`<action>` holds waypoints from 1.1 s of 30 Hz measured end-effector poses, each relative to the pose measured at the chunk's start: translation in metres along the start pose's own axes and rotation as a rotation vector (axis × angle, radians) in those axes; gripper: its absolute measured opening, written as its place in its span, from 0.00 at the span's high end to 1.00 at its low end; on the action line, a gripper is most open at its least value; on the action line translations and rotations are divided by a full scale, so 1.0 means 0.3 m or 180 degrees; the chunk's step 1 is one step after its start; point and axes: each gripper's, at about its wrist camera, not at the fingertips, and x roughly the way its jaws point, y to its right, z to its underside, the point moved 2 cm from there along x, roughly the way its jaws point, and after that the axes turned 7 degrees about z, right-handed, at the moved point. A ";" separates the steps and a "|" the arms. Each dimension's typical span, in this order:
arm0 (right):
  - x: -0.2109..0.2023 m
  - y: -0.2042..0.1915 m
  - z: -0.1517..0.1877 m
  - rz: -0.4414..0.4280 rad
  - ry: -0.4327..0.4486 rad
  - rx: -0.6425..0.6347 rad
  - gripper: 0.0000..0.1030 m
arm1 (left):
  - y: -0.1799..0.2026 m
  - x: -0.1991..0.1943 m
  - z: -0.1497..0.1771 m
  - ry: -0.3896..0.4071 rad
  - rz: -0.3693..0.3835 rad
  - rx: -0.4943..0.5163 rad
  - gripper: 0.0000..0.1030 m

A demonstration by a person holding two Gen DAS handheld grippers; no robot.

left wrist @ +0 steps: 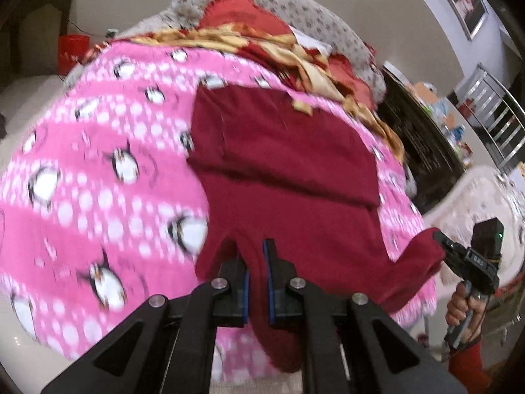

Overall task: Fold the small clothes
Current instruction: 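Lift the hem with both grippers and fold it up toward the collar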

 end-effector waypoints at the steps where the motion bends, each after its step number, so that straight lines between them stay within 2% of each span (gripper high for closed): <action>1: 0.022 0.005 -0.037 0.0027 0.0043 0.0021 0.85 | 0.000 0.012 -0.025 0.0044 -0.0012 0.0005 0.92; 7: 0.132 -0.002 -0.219 0.0339 0.0228 -0.0131 0.85 | -0.014 0.126 -0.199 0.0155 -0.0103 0.0009 0.92; 13: 0.229 0.037 -0.395 0.0430 0.0379 -0.0008 0.85 | -0.002 0.213 -0.358 0.0255 -0.0159 0.0108 0.92; 20: 0.397 0.121 -0.528 0.0587 0.0259 0.0251 0.85 | -0.069 0.385 -0.534 0.0196 -0.0272 -0.0037 0.92; 26: 0.515 0.188 -0.590 0.0698 0.0187 0.0392 0.85 | -0.139 0.517 -0.597 0.0089 -0.0284 -0.0170 0.92; 28: 0.547 0.209 -0.603 0.0691 0.0151 0.0459 0.84 | -0.163 0.545 -0.616 0.0058 -0.0206 -0.0272 0.90; 30: 0.575 0.231 -0.618 0.0658 0.0083 0.0553 0.79 | -0.182 0.565 -0.630 -0.0008 -0.0111 -0.0363 0.87; 33: 0.562 0.238 -0.631 0.0568 0.0057 0.0612 0.65 | -0.178 0.558 -0.633 -0.0081 0.0000 -0.0303 0.71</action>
